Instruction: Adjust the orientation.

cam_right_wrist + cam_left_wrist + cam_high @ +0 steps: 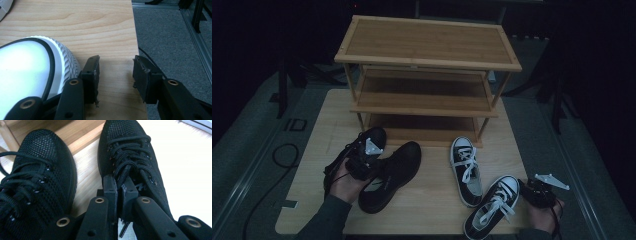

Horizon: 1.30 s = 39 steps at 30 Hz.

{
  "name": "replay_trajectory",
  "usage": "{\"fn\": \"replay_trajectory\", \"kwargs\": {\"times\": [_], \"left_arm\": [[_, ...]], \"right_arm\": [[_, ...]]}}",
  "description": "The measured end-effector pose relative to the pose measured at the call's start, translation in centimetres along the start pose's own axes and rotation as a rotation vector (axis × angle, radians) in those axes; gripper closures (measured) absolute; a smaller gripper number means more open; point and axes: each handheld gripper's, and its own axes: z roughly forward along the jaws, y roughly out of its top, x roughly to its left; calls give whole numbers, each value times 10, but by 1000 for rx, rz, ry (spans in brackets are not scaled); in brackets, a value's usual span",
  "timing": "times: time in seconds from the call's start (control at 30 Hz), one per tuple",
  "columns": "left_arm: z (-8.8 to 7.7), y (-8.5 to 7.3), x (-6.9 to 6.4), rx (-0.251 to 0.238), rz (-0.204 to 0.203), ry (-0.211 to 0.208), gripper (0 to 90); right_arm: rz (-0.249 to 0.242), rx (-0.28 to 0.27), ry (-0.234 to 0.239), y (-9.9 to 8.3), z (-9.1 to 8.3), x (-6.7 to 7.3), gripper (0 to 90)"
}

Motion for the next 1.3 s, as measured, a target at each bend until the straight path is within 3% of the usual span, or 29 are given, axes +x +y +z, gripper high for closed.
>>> {"fn": "replay_trajectory", "kwargs": {"times": [0.23,0.3,0.77,0.87,0.9,0.93,1.03,1.13,1.3], "left_arm": [[-8,-10,11,8,-23,30,858],[-13,-17,20,12,-43,30,858],[-19,-24,29,21,-35,63,842],[-20,-25,31,20,-37,61,726],[-21,-25,31,17,-38,64,726],[-25,-26,32,-3,-41,60,647],[-30,-26,33,-34,-57,55,535],[-39,-25,35,-80,-68,74,470],[-44,-26,41,-83,-94,89,366]], "right_arm": [[0,0,-1,0,0,0,561],[-1,0,0,0,0,0,560],[-4,1,-1,1,1,0,557],[-3,1,0,1,1,0,556],[-3,1,0,1,1,0,556],[-4,1,-1,1,1,0,556],[-2,1,-1,1,1,1,556],[-4,1,0,1,1,0,556],[-4,0,0,1,1,0,555]]}}
